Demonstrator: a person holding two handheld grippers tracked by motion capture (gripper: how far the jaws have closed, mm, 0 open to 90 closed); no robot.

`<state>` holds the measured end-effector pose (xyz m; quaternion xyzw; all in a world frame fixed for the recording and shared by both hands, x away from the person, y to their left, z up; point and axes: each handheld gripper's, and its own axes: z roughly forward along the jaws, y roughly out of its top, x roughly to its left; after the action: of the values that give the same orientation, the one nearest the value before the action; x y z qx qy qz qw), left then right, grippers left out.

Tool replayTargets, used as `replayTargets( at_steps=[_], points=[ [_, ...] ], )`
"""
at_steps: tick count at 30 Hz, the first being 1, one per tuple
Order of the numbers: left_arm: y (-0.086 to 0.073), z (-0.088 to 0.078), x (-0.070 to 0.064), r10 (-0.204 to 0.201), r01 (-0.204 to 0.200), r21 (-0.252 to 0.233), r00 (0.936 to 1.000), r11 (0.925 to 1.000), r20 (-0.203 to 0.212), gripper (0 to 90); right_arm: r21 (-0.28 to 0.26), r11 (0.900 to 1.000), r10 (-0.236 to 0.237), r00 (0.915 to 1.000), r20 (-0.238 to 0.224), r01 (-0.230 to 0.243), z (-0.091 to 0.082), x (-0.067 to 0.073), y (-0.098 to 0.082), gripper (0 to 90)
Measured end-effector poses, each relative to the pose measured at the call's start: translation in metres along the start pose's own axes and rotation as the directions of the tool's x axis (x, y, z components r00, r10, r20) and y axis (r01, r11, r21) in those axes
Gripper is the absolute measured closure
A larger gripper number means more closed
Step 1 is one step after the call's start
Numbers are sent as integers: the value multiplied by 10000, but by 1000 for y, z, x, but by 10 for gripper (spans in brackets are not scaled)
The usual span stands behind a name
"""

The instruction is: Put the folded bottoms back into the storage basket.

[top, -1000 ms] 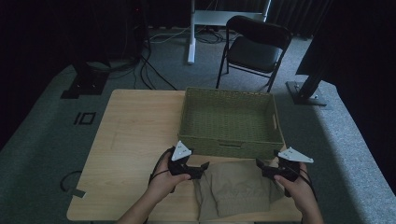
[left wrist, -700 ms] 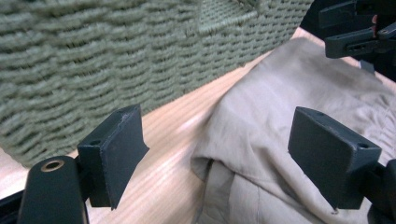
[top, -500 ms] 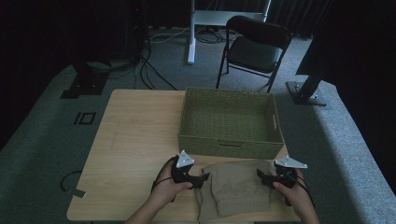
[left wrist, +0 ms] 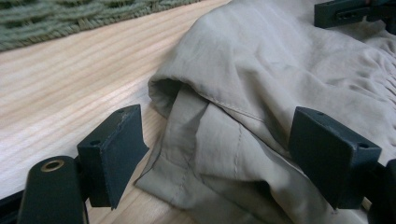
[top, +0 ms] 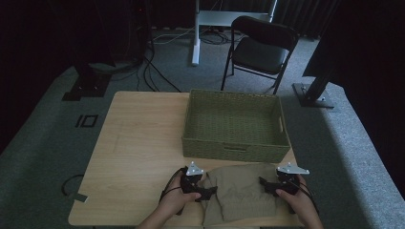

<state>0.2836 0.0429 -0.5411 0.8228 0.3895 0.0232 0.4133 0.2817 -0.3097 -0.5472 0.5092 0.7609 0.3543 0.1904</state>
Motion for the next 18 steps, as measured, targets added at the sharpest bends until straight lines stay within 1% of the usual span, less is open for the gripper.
replayTargets(
  at_steps=[2, 3, 6, 8, 10, 14, 15, 16, 17, 18],
  points=[
    [1, 5, -1, -98, 98, 51, 9999, 9999, 39, 194, 110, 9999, 66, 10000, 41, -66, 1, 0, 0, 144],
    [2, 7, -1, -38, 38, 143, 10000, 9999, 48, 194, 146, 9998, 110, 9999, 11, -110, 2, 0, -1, 149],
    [5, 12, -2, -30, 30, 102, 10000, 9999, 15, 192, 209, 9994, 292, 9996, -66, -291, 3, -1, -2, 149],
    [6, 14, -3, 23, -24, 154, 10000, 9999, 50, 191, 180, 9994, 295, 9995, -78, -293, 2, -1, -2, 152],
    [7, 17, -5, 178, -178, 153, 9998, 9997, 5, 191, 208, 9994, 284, 9996, -94, -282, 1, 0, -3, 170],
    [11, 23, -9, 728, -725, 208, 9972, 9972, -158, 192, 196, 9996, 192, 9998, -37, -191, 0, 5, -3, 250],
    [12, 25, -9, 932, -926, 255, 9954, 9954, -219, 193, 210, 9997, 115, 9999, -22, -115, 0, 6, -4, 273],
    [14, 27, -9, 1100, -1092, 271, 9936, 9936, -274, 201, 240, 9996, 113, 9999, -18, -113, -1, 7, -4, 294],
    [15, 28, -9, 1144, -1139, 169, 9929, 9933, -317, 252, 297, 9994, 164, 9999, 48, -165, -2, 8, -4, 311],
    [16, 30, -7, 1121, -1121, 12, 9933, 9937, -278, 327, 377, 9990, 224, 9997, 139, -229, -3, 10, -3, 327]
  ],
)
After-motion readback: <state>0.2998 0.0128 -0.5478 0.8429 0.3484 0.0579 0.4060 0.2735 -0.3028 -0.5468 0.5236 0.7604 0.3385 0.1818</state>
